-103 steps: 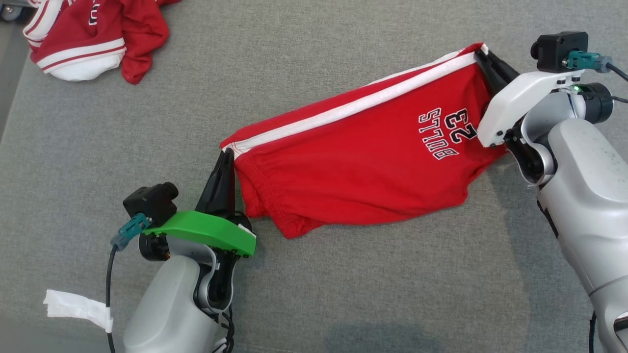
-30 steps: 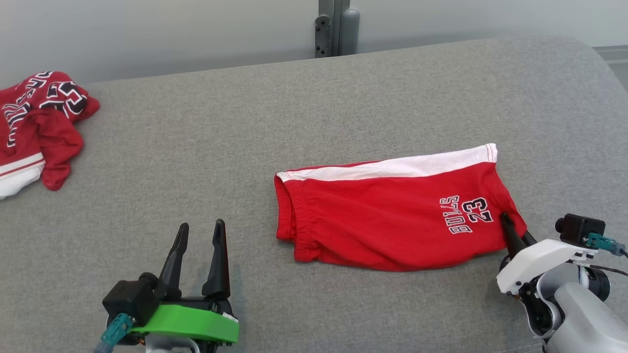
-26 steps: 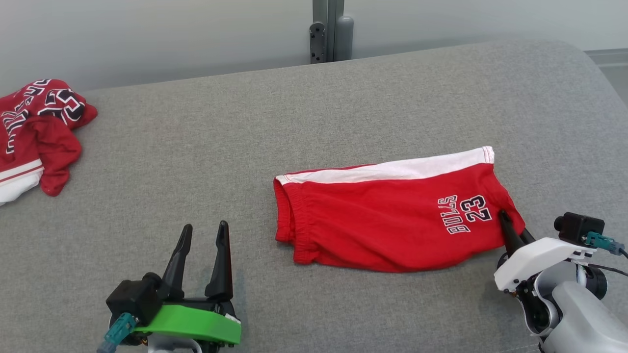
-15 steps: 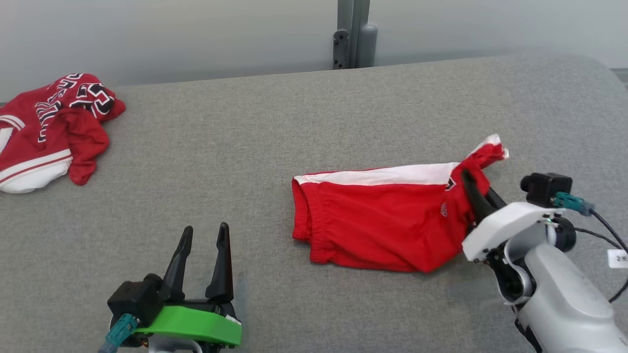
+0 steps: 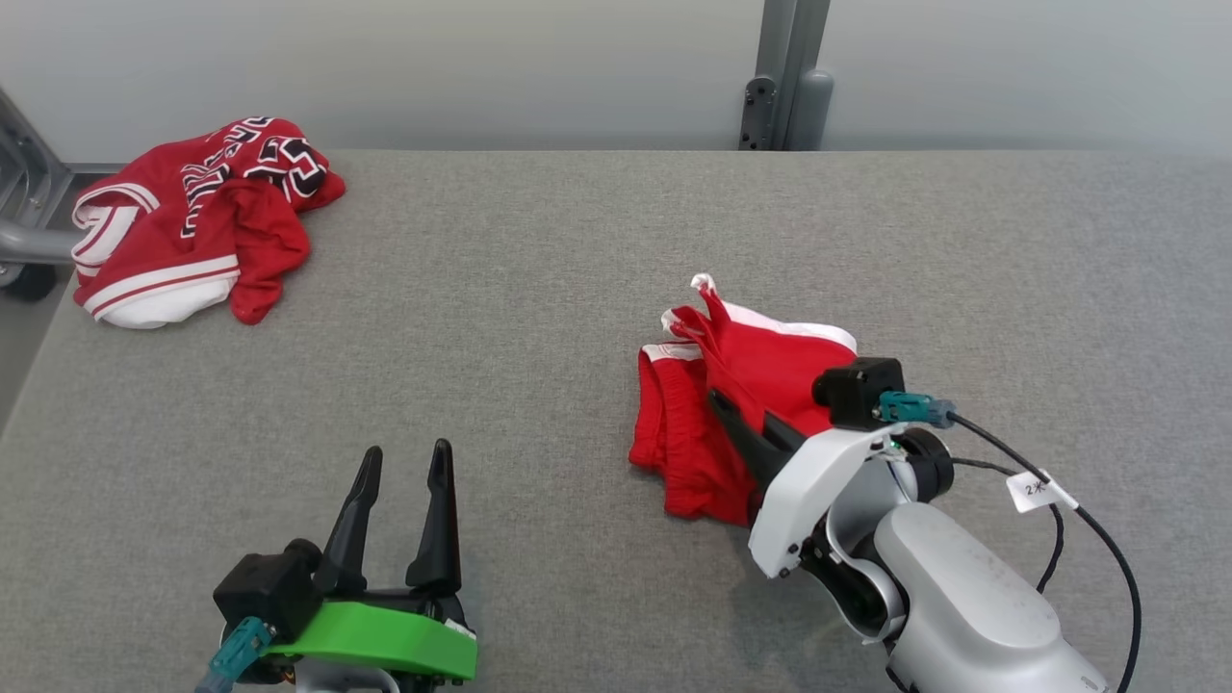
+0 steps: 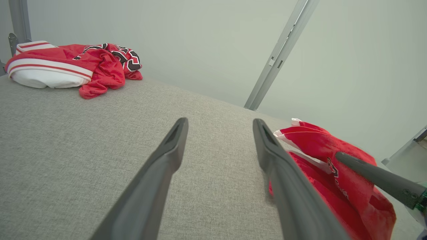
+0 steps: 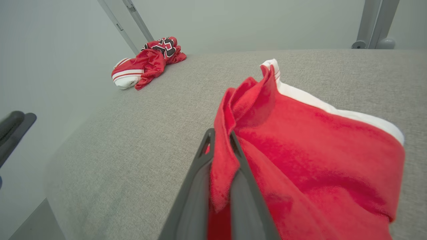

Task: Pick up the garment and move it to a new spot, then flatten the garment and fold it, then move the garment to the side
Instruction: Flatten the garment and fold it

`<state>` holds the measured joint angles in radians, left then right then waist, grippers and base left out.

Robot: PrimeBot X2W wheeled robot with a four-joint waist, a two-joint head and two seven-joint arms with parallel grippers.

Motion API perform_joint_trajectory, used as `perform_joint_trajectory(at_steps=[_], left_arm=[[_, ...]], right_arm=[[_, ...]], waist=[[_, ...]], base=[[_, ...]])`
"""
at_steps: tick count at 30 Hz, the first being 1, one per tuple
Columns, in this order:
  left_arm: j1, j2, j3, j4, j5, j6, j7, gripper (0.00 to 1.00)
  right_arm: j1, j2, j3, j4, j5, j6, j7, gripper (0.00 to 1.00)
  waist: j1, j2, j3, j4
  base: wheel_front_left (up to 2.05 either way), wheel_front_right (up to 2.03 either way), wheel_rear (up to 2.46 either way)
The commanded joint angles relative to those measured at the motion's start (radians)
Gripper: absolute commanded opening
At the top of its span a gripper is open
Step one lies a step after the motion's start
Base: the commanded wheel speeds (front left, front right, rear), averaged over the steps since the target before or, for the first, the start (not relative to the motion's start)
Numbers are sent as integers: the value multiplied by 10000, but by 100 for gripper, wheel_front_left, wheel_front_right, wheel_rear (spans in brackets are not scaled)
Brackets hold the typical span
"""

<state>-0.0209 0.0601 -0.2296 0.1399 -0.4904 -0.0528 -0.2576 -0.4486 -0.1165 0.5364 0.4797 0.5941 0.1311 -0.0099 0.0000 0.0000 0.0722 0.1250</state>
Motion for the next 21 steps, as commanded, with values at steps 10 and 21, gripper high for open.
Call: perform_joint_trajectory(at_steps=[10,21], left_arm=[[3,-9,98,60,-68,25,-75,100],[65,-26,76,74,-31,60,-78,100]], right_arm=[[-244,223,592,1040,-276,-9,-520,100],[241,-146,273,598,390,-9,-1669,100]], waist=[[0,0,120,261],[0,0,-2,3]], base=[[0,0,0],[0,0,0]])
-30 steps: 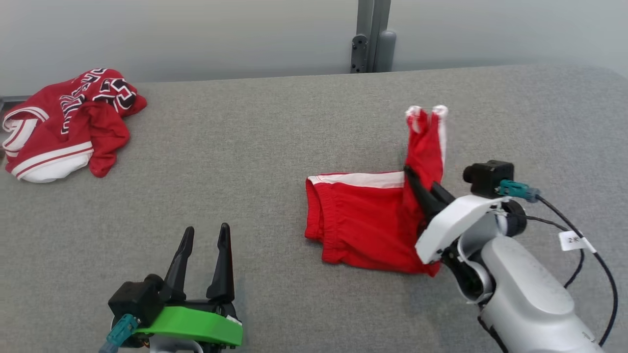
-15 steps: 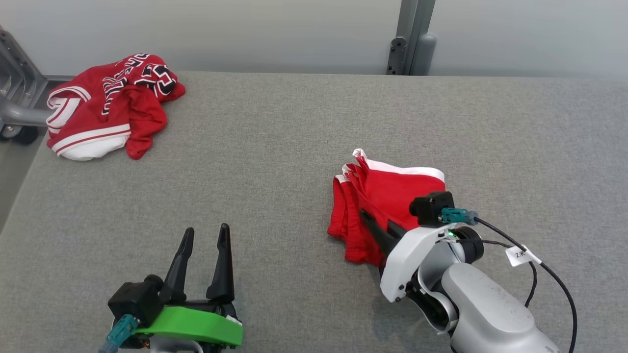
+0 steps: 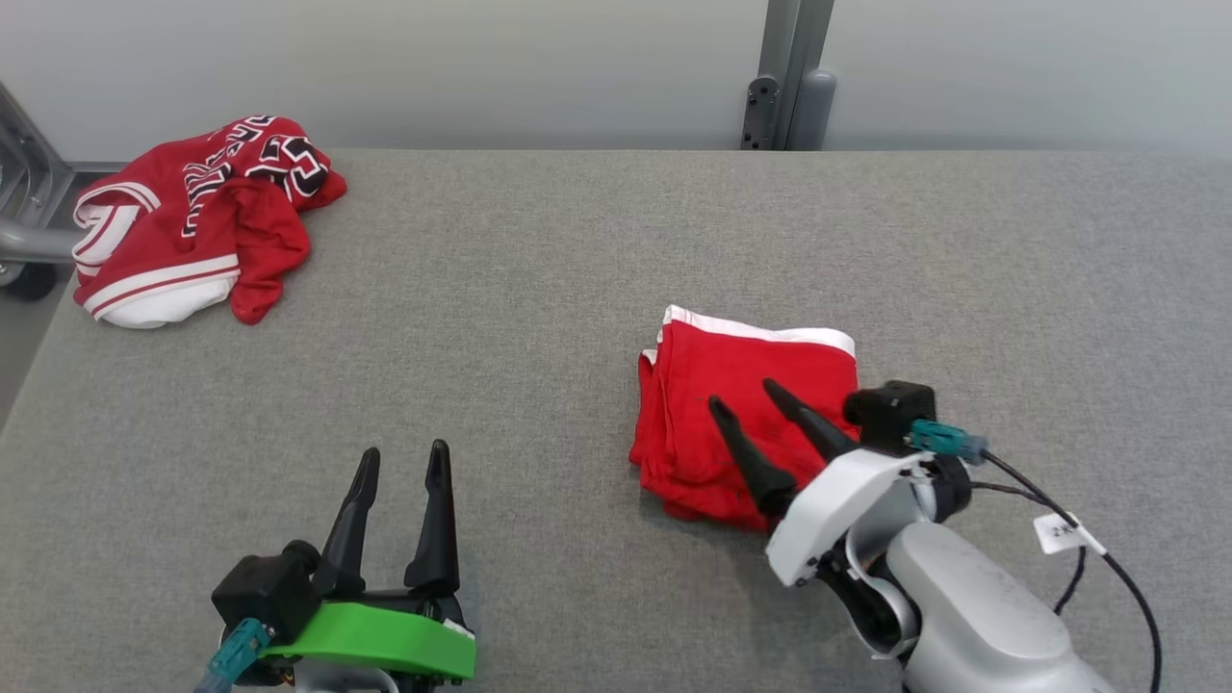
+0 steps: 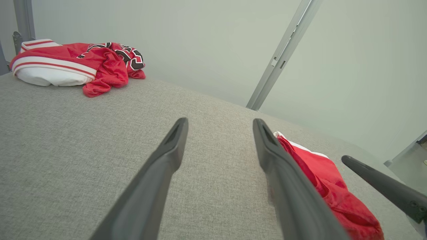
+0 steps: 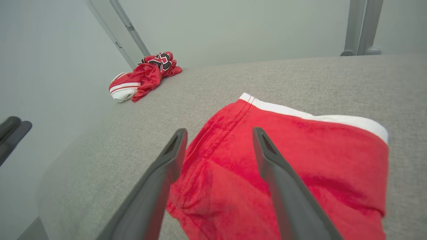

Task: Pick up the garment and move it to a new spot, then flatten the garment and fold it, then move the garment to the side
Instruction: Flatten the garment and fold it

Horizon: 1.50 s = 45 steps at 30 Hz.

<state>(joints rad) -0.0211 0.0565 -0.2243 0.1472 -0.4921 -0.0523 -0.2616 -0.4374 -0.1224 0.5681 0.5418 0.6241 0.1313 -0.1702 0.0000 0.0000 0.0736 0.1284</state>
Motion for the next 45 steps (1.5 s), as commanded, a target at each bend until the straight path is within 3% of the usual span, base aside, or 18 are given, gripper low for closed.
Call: perform_joint_trajectory(at_steps=[1,9,17,23,24,25,27,38,45], left_arm=[[85,8,31,-7,-15,59,-31,100],[154,18,92,-1,-5,11,-34,100],[70,26,79,93,145,-65,-24,100],[-47,5,45,160,195,-124,-27,100],[-91,0,28,172,187,-125,-27,100],[-123,-1,12,189,179,-141,-25,100],[-187,-9,-19,208,176,-155,-27,100],[-404,-33,-62,310,148,-182,-26,100],[-322,-48,-24,304,159,-202,-26,100]], right_arm=[[213,-158,-227,-98,76,-11,-172,100],[925,-492,-1989,-565,-697,-11,-725,100],[2030,-15,-3900,-1611,-2155,-9,-936,100],[2519,348,-4016,-2234,-3034,-9,-945,100],[2510,406,-3876,-2152,-3031,-9,-894,42],[2458,433,-3724,-2038,-3038,-9,-819,33],[2156,462,-3313,-1665,-3128,-9,-677,0],[246,631,-1177,1534,-2335,-11,-764,0],[-86,690,236,2316,-1659,-11,-929,0]], waist=[[0,0,-23,-56],[0,0,-33,-255],[0,0,-113,-478],[0,0,-30,-557],[0,0,-1,-508],[0,0,28,-451],[0,0,83,-300],[0,0,336,808],[0,0,373,1141]], base=[[0,0,0],[0,0,0],[0,0,0],[0,0,0],[0,0,0],[0,0,0],[0,0,0],[0,0,0],[0,0,0]])
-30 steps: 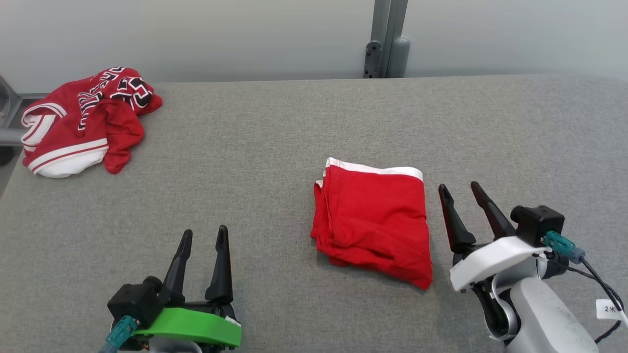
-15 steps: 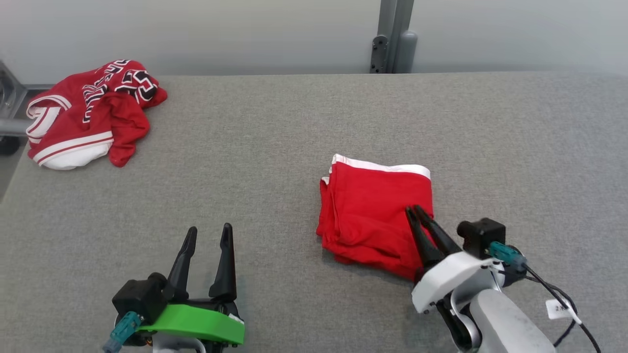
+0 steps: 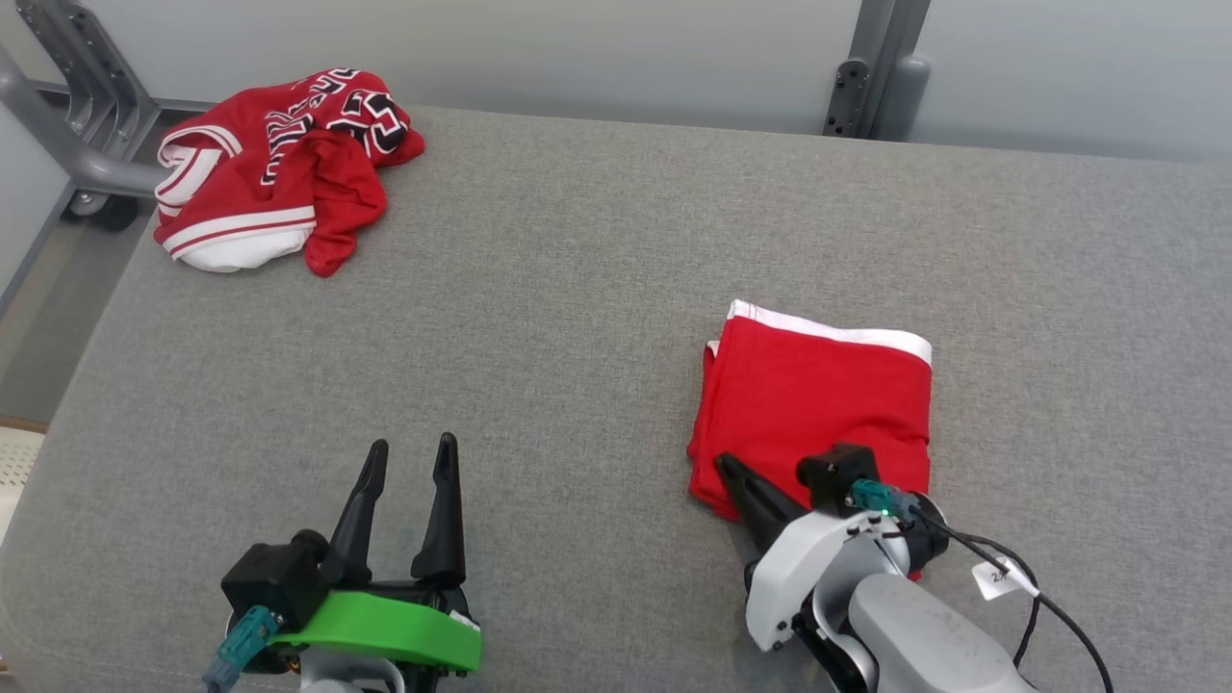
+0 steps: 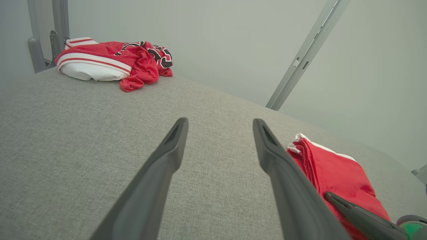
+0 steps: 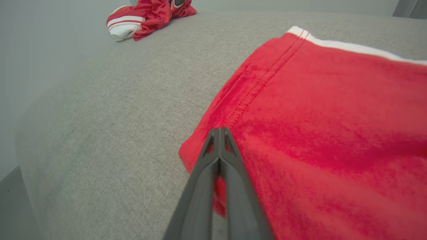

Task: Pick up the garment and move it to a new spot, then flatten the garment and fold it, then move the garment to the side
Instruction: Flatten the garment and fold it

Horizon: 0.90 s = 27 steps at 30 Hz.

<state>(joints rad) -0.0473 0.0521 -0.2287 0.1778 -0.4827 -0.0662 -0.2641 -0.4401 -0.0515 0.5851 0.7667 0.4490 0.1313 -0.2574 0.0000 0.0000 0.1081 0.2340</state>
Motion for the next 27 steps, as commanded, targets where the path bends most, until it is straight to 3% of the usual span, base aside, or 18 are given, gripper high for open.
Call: perform_joint_trajectory(at_steps=[1,10,17,18,19,21,23,27], left_arm=[[-43,-5,31,3,66,-67,-1,100],[156,-10,35,29,145,-33,-2,100],[296,-3,89,24,216,-46,-3,100],[299,11,83,25,250,-54,-2,100],[285,30,92,42,271,-72,-2,100],[241,39,130,7,280,-82,-2,100],[170,38,202,-21,259,-75,-2,100],[19,41,301,-2,443,-57,-2,100]], right_arm=[[-87,-14,266,146,142,-11,-64,0],[-282,-5,1098,13,458,-11,-85,0],[275,-60,-1,-1794,-65,-11,-80,0],[416,-89,-393,-2167,-205,-11,-81,9],[589,-94,-740,-2487,-381,-11,-81,28],[884,-100,-1422,-3154,-809,-11,-81,50],[1277,-86,-2162,-3822,-1243,-11,-81,98],[2087,-49,-3543,-4897,-2175,-11,-80,100]], waist=[[0,0,21,95],[0,0,-132,-195],[0,0,-376,-657],[0,0,-419,-731],[0,0,-468,-803],[0,0,-545,-970],[0,0,-603,-1150],[0,0,-747,-1522]], base=[[0,0,0],[0,0,0],[0,0,0],[0,0,0],[0,0,0],[0,0,0],[0,0,0],[0,0,0]])
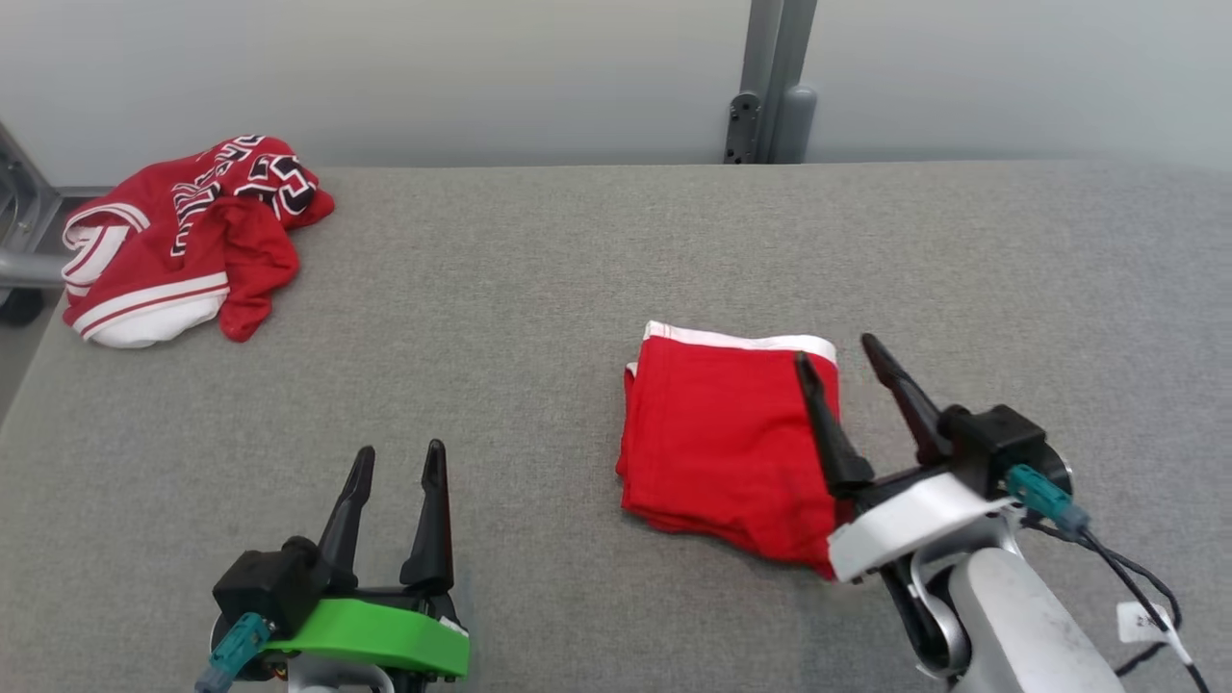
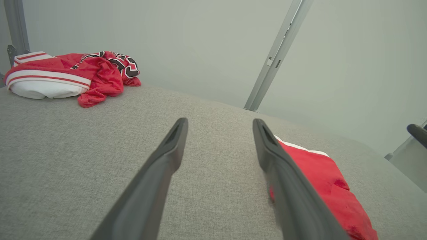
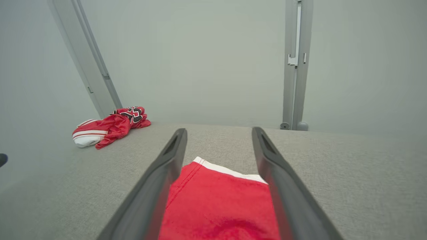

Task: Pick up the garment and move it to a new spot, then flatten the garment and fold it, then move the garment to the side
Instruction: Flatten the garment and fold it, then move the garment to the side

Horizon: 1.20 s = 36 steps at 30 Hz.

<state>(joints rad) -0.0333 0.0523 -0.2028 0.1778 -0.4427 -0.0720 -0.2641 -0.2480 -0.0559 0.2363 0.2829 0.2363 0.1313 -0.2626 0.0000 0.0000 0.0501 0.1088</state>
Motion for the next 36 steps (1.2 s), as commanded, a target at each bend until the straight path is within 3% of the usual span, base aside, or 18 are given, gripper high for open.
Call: perform_joint_trajectory(at_steps=[1,9,19,36], left_arm=[[-129,37,92,-7,63,28,-3,100],[309,-1,373,-95,23,195,-2,100],[796,-12,582,-244,85,387,-2,100],[601,-12,381,-251,231,474,-2,100]], right_arm=[[373,-3,-359,-257,-220,-11,-28,100],[1854,53,-1736,-1362,-289,-11,-30,100],[2198,50,-1659,-1523,-65,-11,-31,100],[1871,43,-1776,-1187,-386,-11,195,100]], waist=[[0,0,-204,-358],[0,0,-397,-909],[0,0,-386,-1171],[0,0,-192,-766]], base=[[0,0,0],[0,0,0],[0,0,0],[0,0,0]])
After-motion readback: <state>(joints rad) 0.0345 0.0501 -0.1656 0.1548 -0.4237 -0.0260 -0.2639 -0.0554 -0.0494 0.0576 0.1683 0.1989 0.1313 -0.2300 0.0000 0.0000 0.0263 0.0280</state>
